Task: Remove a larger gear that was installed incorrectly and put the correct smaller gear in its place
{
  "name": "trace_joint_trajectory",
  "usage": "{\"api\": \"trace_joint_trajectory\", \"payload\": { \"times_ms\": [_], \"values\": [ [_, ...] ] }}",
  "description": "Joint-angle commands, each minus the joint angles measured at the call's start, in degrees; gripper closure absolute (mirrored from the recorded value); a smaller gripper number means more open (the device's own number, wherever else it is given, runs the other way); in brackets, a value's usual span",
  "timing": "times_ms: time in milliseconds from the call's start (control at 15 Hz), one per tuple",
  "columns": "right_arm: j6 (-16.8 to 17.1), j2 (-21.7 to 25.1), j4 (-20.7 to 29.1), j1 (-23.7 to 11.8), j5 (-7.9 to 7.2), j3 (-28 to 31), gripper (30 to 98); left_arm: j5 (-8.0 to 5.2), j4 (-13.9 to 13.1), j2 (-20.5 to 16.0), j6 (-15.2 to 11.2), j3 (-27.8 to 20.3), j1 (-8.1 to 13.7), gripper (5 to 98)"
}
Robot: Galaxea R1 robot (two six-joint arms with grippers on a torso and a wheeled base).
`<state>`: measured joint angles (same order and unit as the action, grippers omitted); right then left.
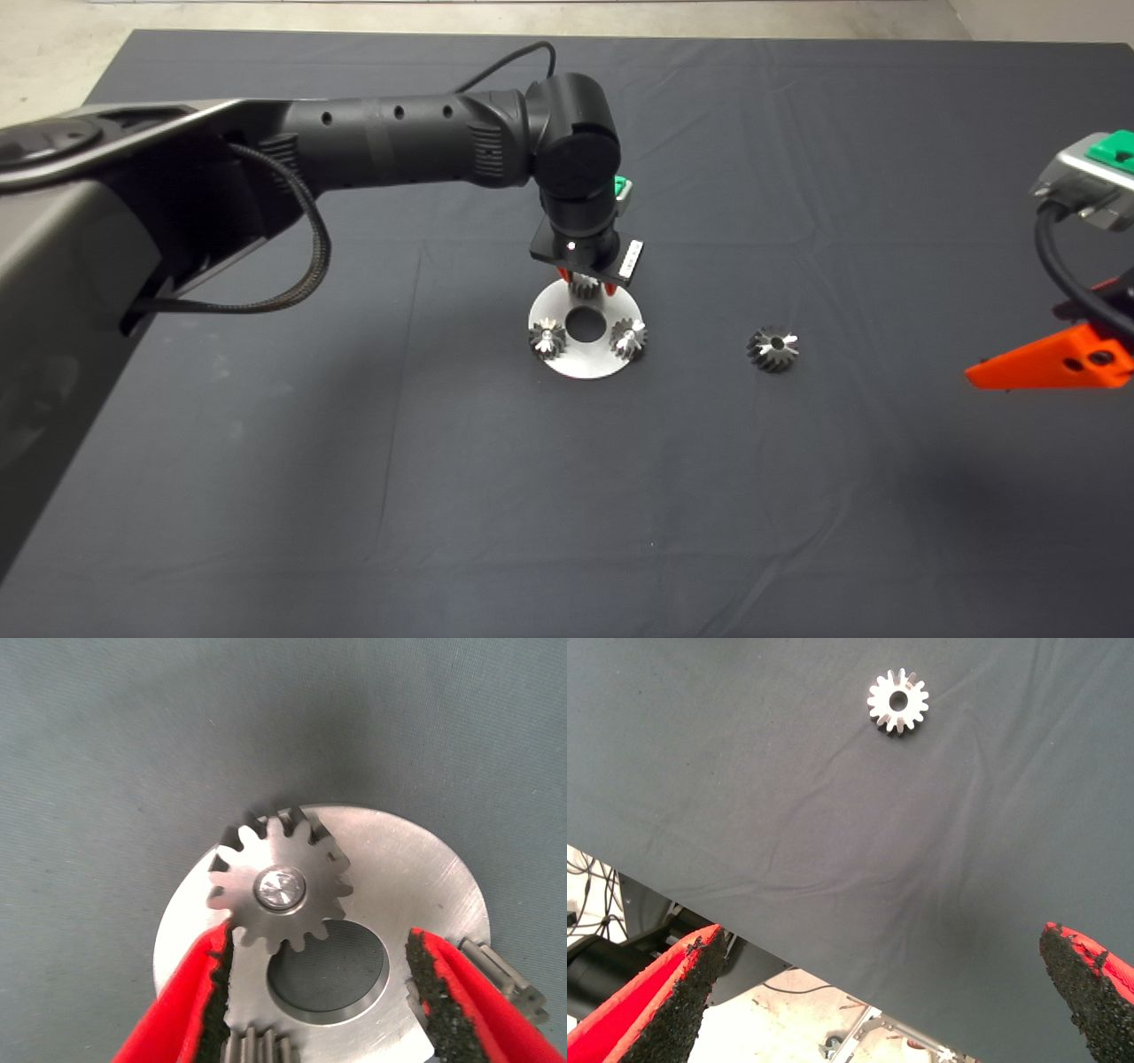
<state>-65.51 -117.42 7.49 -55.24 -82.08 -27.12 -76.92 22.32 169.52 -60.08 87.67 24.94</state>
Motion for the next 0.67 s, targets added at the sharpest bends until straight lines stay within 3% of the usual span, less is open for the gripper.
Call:
{"api": "trace_joint_trajectory", "payload": {
  "times_ms": [0,67,133,200,267,333,400,533,600],
  "values": [
    [-0.41,0.21,1.57,-0.84,0.17,0.33,35.2,-1.2,-9.57,-5.36,1.01,-8.7,18.05,55.1],
    [-0.41,0.21,1.57,-0.84,0.17,0.26,35.2,-1.2,-13.7,-8.99,1.51,-9.45,23.46,55.1],
    [-0.41,0.21,1.57,-0.84,0.17,0.25,35.2,-1.47,-16.77,-11.16,4.08,-9.56,27.0,51.4],
    [-0.41,0.03,1.57,-0.84,0.25,0.25,35.2,-1.48,-21.68,-16.34,6.99,-10.52,28.59,49.9],
    [-0.41,0.03,1.57,-0.82,0.25,0.16,35.2,-1.56,-23.37,-20.86,6.82,-13.94,28.51,49.9],
    [-0.41,-0.01,1.57,-0.75,0.17,0.25,35.2,-2.13,-23.55,-26.12,6.73,-21.71,28.5,48.9],
    [-0.78,0.03,1.57,-0.67,0.17,0.17,35.2,-2.55,-23.66,-31.12,5.47,-28.91,28.51,46.0],
    [-2.5,0.03,1.57,-0.49,0.17,0.33,35.2,-2.84,-23.82,-39.82,0.5,-40.44,28.5,45.4],
    [-3.64,0.12,1.65,0.11,0.17,0.5,35.2,-2.88,-23.82,-44.5,-0.19,-47.25,28.59,42.1]
  ]
}}
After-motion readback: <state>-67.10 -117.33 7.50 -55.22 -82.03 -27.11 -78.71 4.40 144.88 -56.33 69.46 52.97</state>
